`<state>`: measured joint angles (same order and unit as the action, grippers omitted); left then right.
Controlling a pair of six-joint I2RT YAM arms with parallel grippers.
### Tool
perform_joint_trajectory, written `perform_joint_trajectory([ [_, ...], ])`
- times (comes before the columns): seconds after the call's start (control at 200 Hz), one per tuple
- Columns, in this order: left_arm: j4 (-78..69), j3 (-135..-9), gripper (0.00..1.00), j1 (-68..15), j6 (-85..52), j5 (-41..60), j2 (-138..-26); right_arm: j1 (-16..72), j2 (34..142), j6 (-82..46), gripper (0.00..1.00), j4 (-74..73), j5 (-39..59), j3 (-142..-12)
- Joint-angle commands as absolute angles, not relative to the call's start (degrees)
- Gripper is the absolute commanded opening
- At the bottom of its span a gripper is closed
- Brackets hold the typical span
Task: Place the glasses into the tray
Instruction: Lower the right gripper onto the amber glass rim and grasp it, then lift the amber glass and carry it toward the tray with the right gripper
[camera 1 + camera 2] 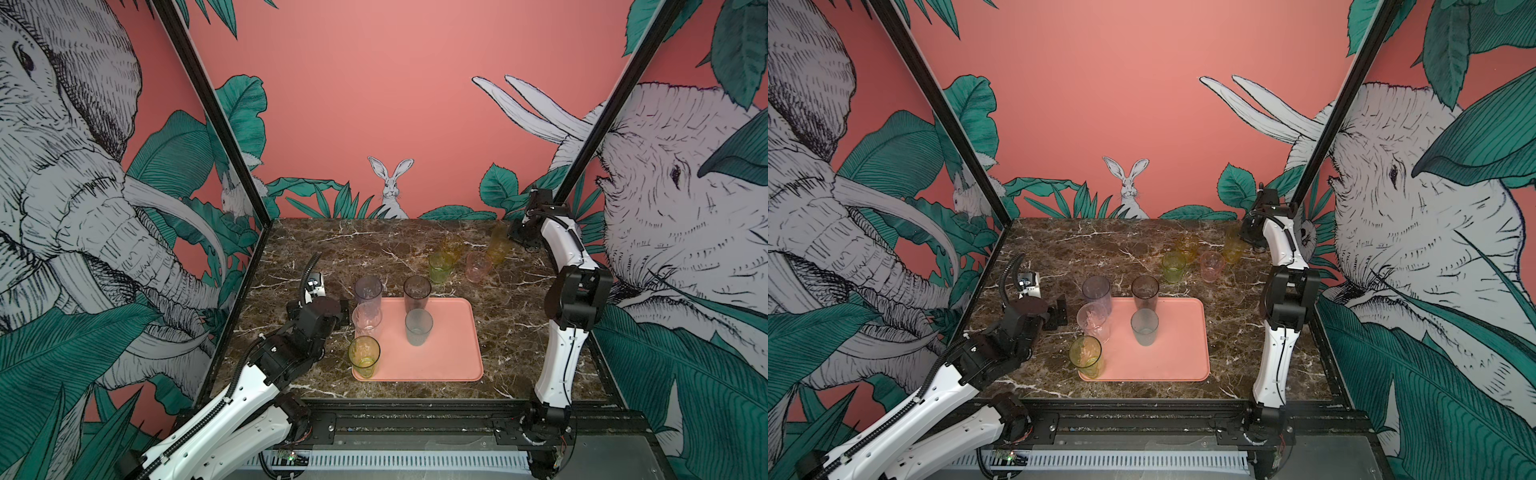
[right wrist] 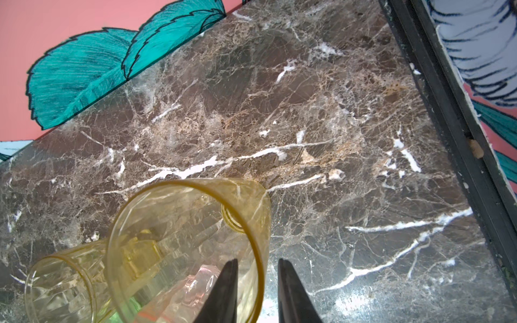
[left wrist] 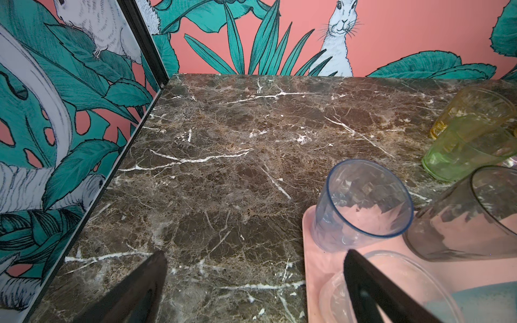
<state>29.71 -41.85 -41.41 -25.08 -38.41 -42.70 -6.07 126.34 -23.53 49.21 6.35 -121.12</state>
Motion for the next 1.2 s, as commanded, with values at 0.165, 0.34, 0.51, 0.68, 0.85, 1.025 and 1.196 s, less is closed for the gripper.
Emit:
perform_joint_trajectory([
  [0.165, 30.32, -41.84, 0.99, -41.13, -26.17, -38.58, -42.69, -6.32, 126.34, -23.73, 0.11, 49.27, 7.27, -120.98],
  [0.34, 30.28, -41.84, 0.99, -41.13, -26.35, -38.39, -42.64, -6.34, 125.04, -23.49, 0.04, 49.88, 7.22, -120.94],
  [0.51, 30.67, -41.84, 0.99, -41.12, -26.44, -38.45, -42.48, -6.40, 122.62, -23.55, 0.00, 50.54, 7.81, -120.81],
  [0.68, 30.36, -41.75, 0.99, -41.13, -26.40, -38.17, -42.43, -6.25, 118.72, -23.83, 0.00, 50.32, 8.50, -119.85],
  [0.85, 30.24, -41.65, 0.99, -41.13, -26.54, -37.89, -42.52, -5.98, 114.28, -24.08, 0.00, 50.30, 8.58, -118.59],
  [1.025, 30.30, -41.84, 0.99, -41.13, -26.45, -37.71, -42.42, -5.14, 110.93, -23.57, 0.00, 52.68, 9.29, -119.66],
  [1.196, 30.14, -41.84, 0.99, -41.13, -26.53, -37.65, -42.23, -3.20, 106.78, -23.06, 0.00, 54.75, 9.43, -118.57],
])
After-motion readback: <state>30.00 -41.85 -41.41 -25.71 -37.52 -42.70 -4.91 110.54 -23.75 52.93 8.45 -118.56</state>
